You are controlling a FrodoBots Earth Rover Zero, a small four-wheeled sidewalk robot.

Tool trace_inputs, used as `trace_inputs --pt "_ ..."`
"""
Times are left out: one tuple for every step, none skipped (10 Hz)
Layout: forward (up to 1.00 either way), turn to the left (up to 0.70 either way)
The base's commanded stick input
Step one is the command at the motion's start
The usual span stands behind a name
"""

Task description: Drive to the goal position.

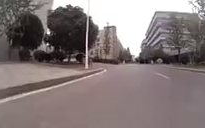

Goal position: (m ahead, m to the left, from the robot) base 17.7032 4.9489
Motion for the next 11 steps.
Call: trace_inputs --pt "0.70 0.00" --pt "0.70 0.00" --pt "0.70 0.00" --pt "0.70 0.00" --pt "0.70 0.00" --pt "0.70 0.00" --pt "0.70 0.00" --pt "0.70 0.00" --pt "0.70 -0.08" --pt "0.70 -0.14" --pt "0.70 -0.14"
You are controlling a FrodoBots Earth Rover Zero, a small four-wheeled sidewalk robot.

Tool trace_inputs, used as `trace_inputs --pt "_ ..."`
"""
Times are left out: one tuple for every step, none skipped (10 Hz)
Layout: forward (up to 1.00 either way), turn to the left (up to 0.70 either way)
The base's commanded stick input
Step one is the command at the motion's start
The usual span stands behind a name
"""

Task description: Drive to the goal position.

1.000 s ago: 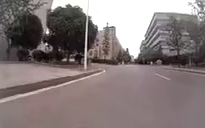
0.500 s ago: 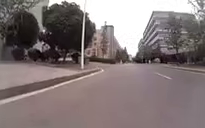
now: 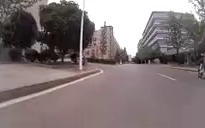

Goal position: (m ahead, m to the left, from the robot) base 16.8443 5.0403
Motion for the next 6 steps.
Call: trace_inputs --pt "0.70 -0.14" --pt "0.70 -0.14" --pt "0.70 -0.14" --pt "0.70 -0.14" --pt "0.70 -0.13" --pt "0.70 -0.08"
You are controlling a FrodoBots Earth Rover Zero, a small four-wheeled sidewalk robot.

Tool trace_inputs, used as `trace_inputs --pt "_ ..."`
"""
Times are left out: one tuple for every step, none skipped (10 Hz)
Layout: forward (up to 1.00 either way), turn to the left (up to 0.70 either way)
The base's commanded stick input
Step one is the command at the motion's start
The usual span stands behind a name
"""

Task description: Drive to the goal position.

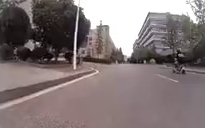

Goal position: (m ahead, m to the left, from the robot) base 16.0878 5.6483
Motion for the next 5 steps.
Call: trace_inputs --pt "0.70 -0.04" --pt "0.70 0.00" --pt "0.70 0.00" --pt "0.70 0.00" --pt "0.70 0.00"
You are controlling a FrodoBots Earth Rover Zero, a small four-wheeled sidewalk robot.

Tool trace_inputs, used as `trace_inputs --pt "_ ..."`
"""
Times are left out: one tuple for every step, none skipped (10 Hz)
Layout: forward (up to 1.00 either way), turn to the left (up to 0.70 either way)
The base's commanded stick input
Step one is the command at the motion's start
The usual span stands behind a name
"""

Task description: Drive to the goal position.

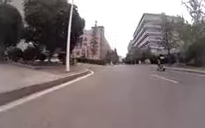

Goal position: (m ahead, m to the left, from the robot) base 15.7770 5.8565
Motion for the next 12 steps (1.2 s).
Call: trace_inputs --pt "0.70 0.00" --pt "0.70 0.00" --pt "0.70 0.00" --pt "0.70 0.00" --pt "0.70 0.00" --pt "0.70 0.00" --pt "0.70 0.00" --pt "0.70 0.00" --pt "0.70 0.00" --pt "0.70 0.00" --pt "0.70 0.00" --pt "0.70 0.00"
